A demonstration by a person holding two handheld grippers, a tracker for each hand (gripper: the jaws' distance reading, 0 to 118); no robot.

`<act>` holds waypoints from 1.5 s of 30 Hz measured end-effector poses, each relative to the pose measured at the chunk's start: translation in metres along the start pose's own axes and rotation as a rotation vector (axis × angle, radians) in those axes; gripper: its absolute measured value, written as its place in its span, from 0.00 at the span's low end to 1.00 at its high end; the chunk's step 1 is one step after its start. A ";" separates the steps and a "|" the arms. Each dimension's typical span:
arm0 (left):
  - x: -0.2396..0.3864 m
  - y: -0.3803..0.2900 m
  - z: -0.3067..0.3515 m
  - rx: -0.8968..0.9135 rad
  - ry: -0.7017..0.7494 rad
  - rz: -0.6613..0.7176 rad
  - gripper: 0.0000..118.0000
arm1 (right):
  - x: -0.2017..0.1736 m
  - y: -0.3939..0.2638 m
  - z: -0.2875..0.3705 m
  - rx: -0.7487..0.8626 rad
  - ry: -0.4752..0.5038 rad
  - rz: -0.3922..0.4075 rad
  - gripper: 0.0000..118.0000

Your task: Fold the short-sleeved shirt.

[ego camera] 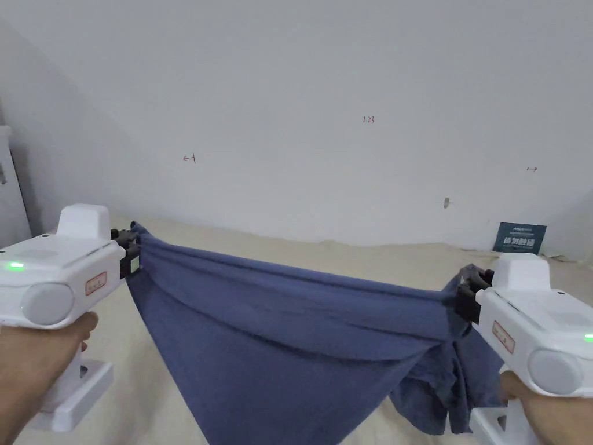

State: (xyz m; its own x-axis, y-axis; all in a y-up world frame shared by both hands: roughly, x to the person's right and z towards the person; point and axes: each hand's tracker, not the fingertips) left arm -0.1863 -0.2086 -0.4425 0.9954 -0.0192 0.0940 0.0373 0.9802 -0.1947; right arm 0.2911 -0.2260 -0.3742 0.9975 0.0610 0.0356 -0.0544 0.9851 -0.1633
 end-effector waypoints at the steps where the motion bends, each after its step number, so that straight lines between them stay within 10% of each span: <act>1: 0.000 0.002 -0.003 0.004 0.003 0.002 0.00 | -0.002 0.003 -0.003 0.002 -0.005 0.001 0.05; 31: 0.038 0.085 -0.157 -0.013 0.044 -0.070 0.00 | 0.022 0.087 -0.207 0.044 -0.136 0.004 0.05; 45: 0.036 -0.076 -0.107 -0.161 -0.008 -0.050 0.00 | 0.017 -0.059 -0.138 -0.072 -0.103 0.053 0.05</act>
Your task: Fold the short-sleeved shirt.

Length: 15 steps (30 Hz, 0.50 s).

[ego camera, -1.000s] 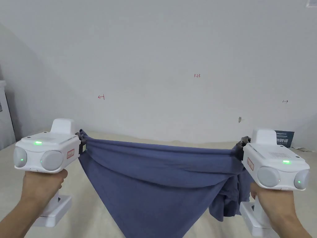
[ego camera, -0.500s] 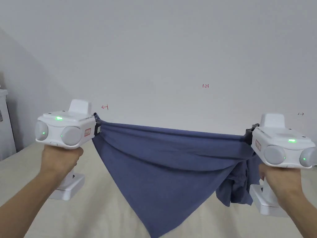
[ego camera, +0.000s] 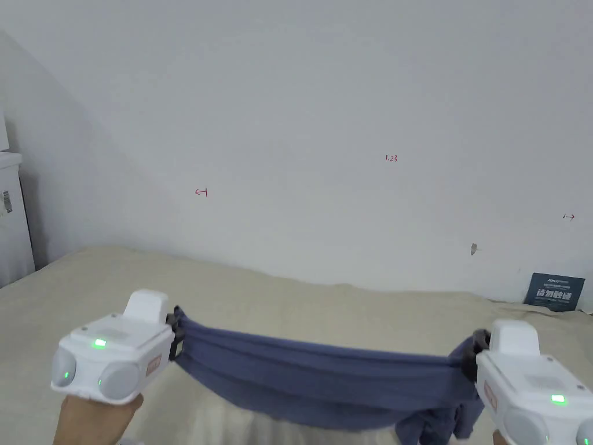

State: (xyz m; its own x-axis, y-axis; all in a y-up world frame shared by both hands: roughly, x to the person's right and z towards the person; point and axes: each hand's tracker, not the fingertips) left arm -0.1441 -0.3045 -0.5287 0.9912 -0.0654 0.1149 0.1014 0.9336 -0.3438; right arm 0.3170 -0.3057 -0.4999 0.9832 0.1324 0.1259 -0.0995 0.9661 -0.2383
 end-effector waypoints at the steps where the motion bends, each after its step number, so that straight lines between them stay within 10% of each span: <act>1: 0.000 -0.014 0.008 -0.013 -0.007 0.005 0.00 | -0.005 -0.014 0.013 -0.013 0.000 0.008 0.05; 15: -0.008 -0.188 0.138 -0.153 -0.029 0.146 0.00 | -0.026 -0.178 0.180 -0.207 -0.044 0.022 0.05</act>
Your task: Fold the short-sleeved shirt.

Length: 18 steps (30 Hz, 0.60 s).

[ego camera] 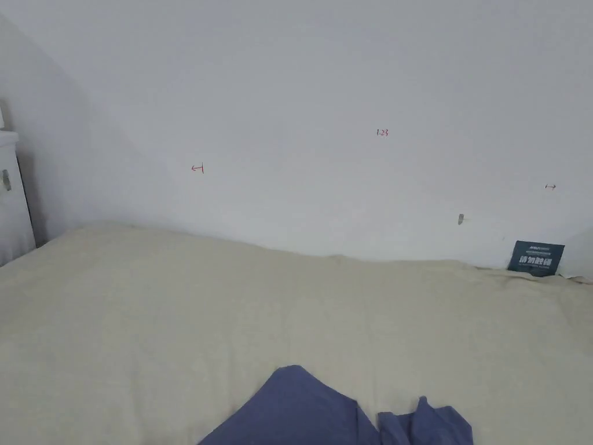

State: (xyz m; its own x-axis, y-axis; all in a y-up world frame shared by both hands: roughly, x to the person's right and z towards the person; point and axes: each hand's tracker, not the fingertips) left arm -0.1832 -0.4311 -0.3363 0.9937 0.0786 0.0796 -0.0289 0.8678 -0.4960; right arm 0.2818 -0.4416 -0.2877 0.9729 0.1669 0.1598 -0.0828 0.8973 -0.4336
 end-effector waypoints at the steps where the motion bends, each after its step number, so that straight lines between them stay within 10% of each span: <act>1: -0.001 -0.012 0.005 -0.011 0.006 -0.002 0.00 | -0.001 -0.011 0.006 -0.026 -0.003 0.003 0.05; 18: 0.024 -0.084 0.044 -0.183 0.024 -0.066 0.00 | -0.010 -0.091 0.013 -0.172 -0.007 0.021 0.06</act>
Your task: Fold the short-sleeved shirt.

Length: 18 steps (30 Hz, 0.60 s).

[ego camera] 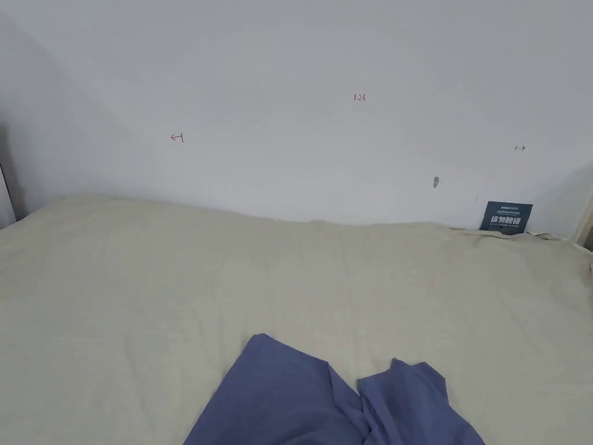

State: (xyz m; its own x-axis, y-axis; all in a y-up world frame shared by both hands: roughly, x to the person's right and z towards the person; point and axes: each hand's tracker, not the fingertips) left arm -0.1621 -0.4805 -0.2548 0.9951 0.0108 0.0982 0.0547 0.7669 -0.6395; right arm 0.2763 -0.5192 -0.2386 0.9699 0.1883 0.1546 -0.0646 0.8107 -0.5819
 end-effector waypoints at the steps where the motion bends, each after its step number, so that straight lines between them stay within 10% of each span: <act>1: 0.000 0.003 0.005 0.004 -0.002 0.000 0.00 | 0.002 0.003 0.002 0.000 0.007 -0.006 0.06; 7: -0.013 0.022 0.036 0.144 0.018 0.024 0.39 | 0.015 0.037 0.038 0.105 0.021 -0.057 0.49; 16: -0.015 0.079 0.063 0.306 0.026 0.051 0.48 | 0.004 0.093 0.067 0.254 0.065 -0.074 0.47; 18: -0.009 0.081 0.053 0.334 0.022 0.023 0.36 | -0.003 0.098 0.069 0.269 0.078 -0.082 0.30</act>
State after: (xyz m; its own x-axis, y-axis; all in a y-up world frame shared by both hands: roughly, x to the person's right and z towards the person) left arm -0.1713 -0.3843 -0.2668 0.9975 0.0198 0.0676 0.0056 0.9346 -0.3557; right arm 0.2510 -0.4021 -0.2414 0.9889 0.0814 0.1245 -0.0353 0.9415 -0.3353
